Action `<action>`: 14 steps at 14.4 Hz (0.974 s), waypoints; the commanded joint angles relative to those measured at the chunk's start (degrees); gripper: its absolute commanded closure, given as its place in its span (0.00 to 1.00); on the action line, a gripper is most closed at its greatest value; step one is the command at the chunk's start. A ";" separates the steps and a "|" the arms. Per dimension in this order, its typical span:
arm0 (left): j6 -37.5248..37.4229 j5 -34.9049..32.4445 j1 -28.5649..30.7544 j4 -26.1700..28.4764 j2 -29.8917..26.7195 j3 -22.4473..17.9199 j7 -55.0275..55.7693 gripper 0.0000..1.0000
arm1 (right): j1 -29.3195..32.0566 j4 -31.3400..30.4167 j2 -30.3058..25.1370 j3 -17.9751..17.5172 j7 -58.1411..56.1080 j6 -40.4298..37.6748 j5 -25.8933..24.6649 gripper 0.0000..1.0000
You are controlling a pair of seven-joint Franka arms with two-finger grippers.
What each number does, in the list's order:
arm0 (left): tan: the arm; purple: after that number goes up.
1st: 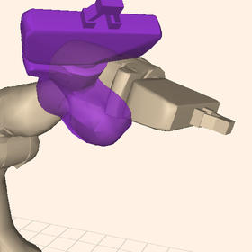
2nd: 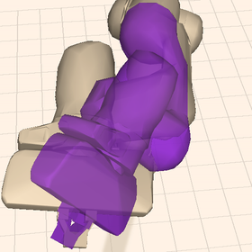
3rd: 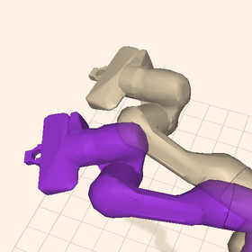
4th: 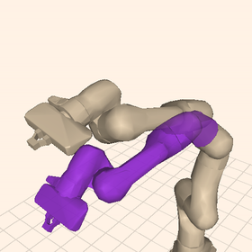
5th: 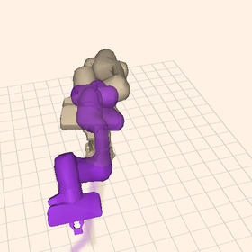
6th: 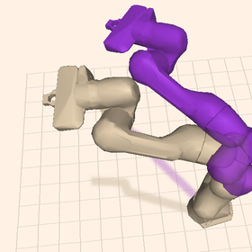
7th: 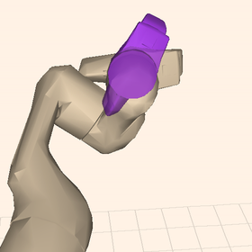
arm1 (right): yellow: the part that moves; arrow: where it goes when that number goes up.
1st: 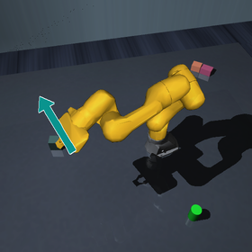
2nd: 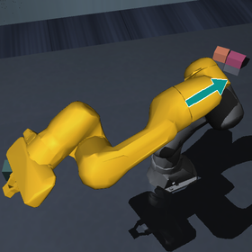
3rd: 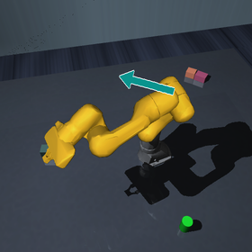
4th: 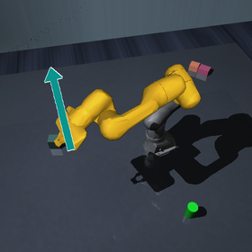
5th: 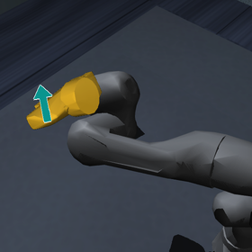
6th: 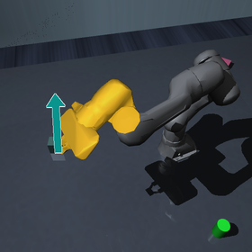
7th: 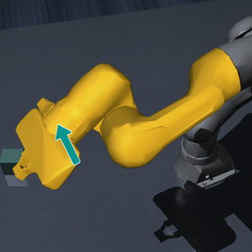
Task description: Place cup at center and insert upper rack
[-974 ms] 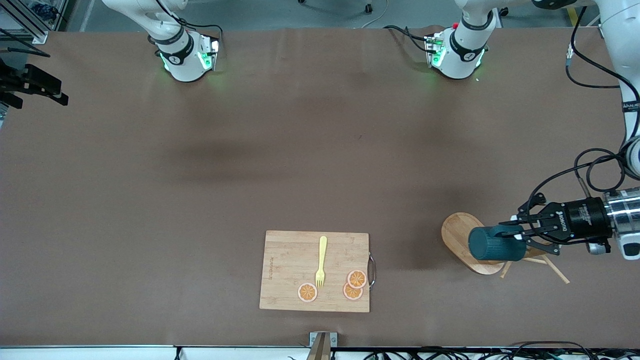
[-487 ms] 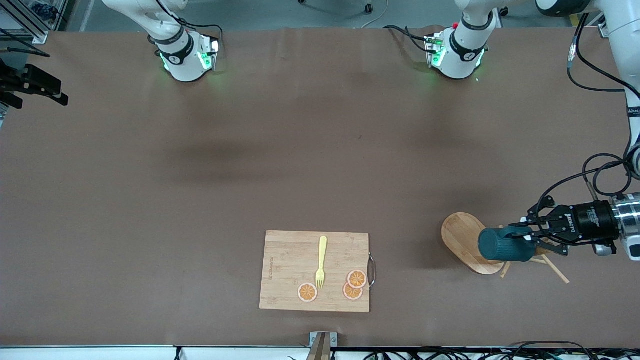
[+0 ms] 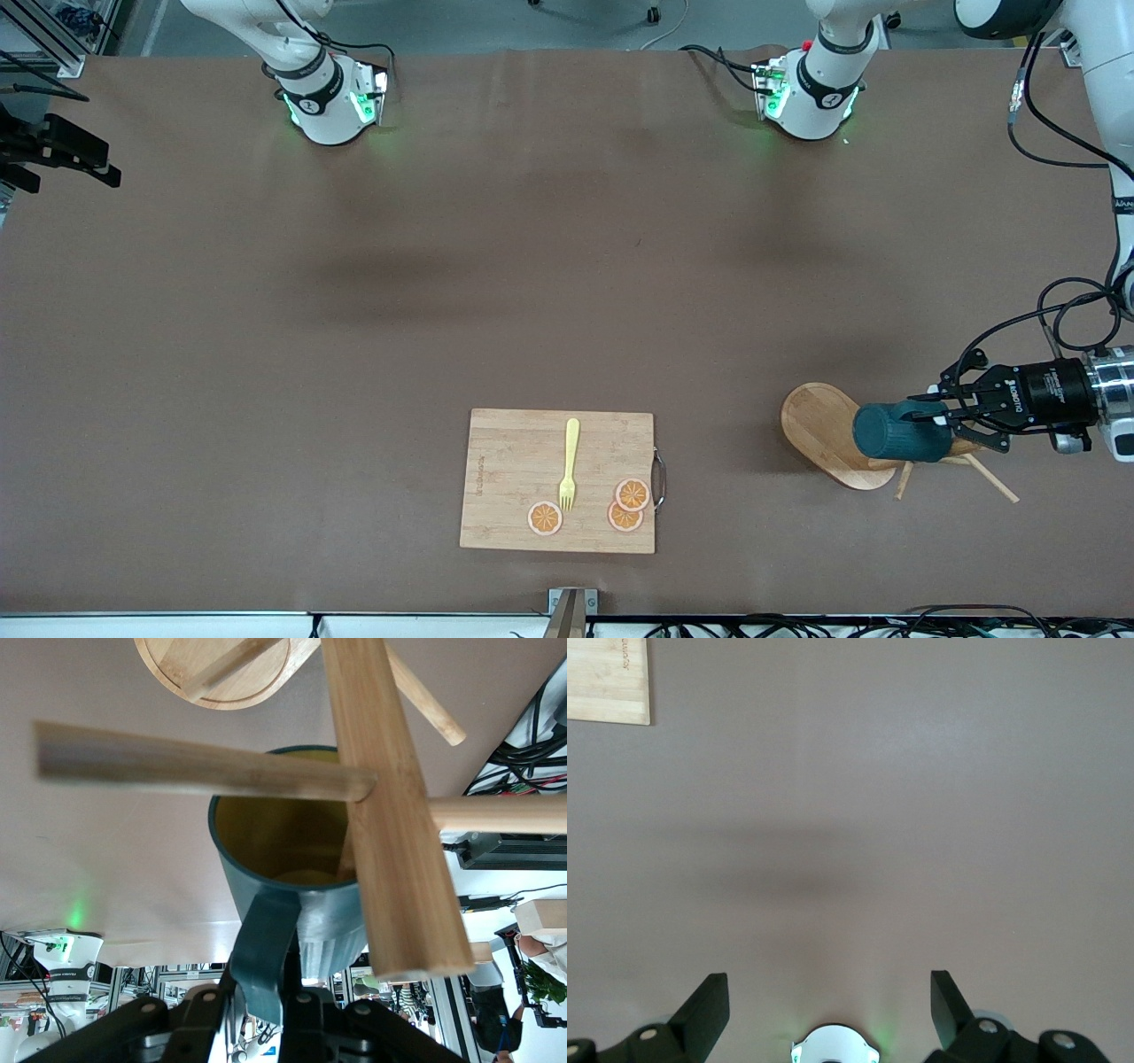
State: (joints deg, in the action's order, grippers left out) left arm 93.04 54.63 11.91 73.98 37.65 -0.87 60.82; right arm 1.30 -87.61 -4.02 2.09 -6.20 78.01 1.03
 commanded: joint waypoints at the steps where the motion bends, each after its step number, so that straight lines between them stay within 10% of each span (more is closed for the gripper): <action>1: -0.58 1.44 0.22 -0.32 0.40 0.08 -0.18 0.00 | 0.20 -1.34 -1.34 -0.33 0.40 0.65 -0.07 0.00; 10: -3.83 -1.44 -0.92 -0.76 -10.65 0.69 0.70 0.00 | 0.29 -1.34 -1.26 -0.33 0.40 0.65 0.02 0.00; 14: -3.83 -18.45 -5.57 -0.68 -19.96 2.35 0.00 0.00 | 0.29 -1.34 -1.25 -0.24 0.40 0.65 -0.07 0.00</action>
State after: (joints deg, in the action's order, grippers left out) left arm 88.96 43.99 9.22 71.45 22.65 0.92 61.15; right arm 1.30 -87.67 -4.02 2.09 -6.20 78.05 1.03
